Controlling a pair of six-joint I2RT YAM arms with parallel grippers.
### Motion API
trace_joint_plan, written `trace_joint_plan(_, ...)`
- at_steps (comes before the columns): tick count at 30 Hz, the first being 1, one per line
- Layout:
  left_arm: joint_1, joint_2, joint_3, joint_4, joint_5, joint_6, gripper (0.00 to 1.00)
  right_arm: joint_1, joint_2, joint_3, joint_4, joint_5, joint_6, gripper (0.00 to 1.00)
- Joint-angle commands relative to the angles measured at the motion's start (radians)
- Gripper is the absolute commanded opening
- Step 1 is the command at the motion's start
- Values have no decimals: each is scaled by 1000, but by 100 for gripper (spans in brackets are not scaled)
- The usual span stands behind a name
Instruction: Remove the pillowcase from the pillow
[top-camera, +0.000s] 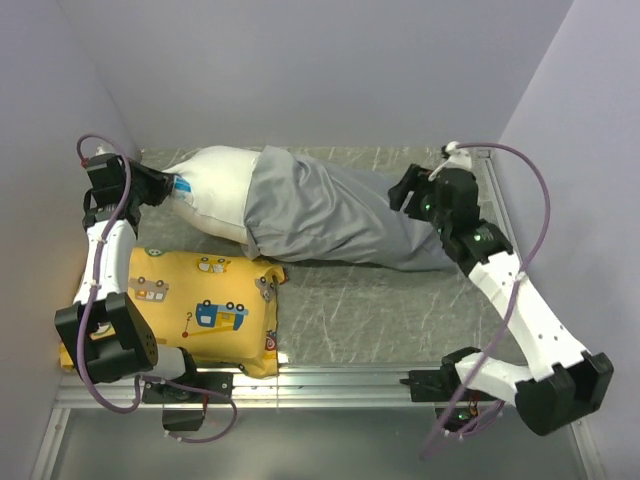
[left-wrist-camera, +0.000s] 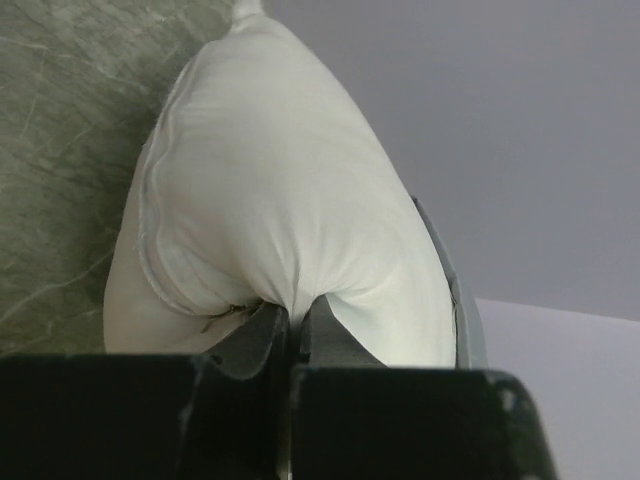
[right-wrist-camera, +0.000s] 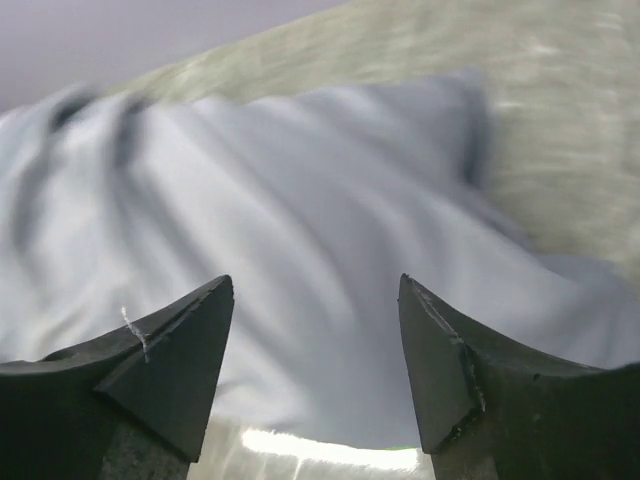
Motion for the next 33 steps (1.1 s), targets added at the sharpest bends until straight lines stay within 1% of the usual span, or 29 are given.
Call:
trace_joint_plan(1,-25,-67,12,114,-58,33,0,138,-73,-35,24,100,-44,75)
trace_joint_plan(2,-31,-68,12,111,-61,36,0,222,-84,-65,31,113,-32,76)
trace_joint_plan(5,-35,-68,6,116,-61,35,1,349,-84,-111,40,172,4,77)
trace_joint_plan(6,-40,-67,6,116,-64,38,1,438,-84,-145,60,195,34,77)
trace_joint_plan(7,-38,-64,6,113,-64,38,0,496,-82,-159,73,221,50,78)
trace_joint_plan(8,-40,-64,1,116,-63,39,1,538,-66,-171,102,280,68,79)
trace_joint_plan(10,-43,-65,-4,120,-61,35,1,635,-30,-196,135,294,125,79)
trace_joint_plan(13,-49,-68,-8,119,-58,41,1,696,48,-224,218,334,192,80)
trace_joint_plan(14,-49,-70,-7,116,-61,44,0,712,91,-231,270,353,209,80)
trace_joint_plan(16,-49,-73,-7,114,-60,46,1,712,143,-241,313,409,240,80)
trace_joint_plan(18,-49,-76,-4,113,-56,47,1,710,207,-239,390,445,232,80)
trace_joint_plan(20,-51,-78,-1,110,-49,49,0,704,244,-219,415,478,223,77)
trace_joint_plan(23,-54,-76,21,107,-38,56,0,681,298,-149,384,497,206,58)
trace_joint_plan(24,-55,-75,27,102,-33,59,1,663,294,-115,372,502,191,30)
trace_joint_plan(25,-57,-73,33,102,-24,67,0,652,286,-101,366,506,180,13)
trace_joint_plan(26,-61,-70,47,102,-15,72,1,640,254,-89,347,509,168,2)
trace_joint_plan(27,-71,-68,58,99,-6,88,0,618,232,-63,337,514,135,0)
trace_joint_plan(31,-98,-56,116,64,5,136,1,594,108,29,257,540,21,0)
trace_joint_plan(32,-103,-58,139,54,3,144,2,594,70,60,207,537,-2,0)
trace_joint_plan(33,-110,-58,150,45,2,151,4,594,54,127,183,531,-49,0)
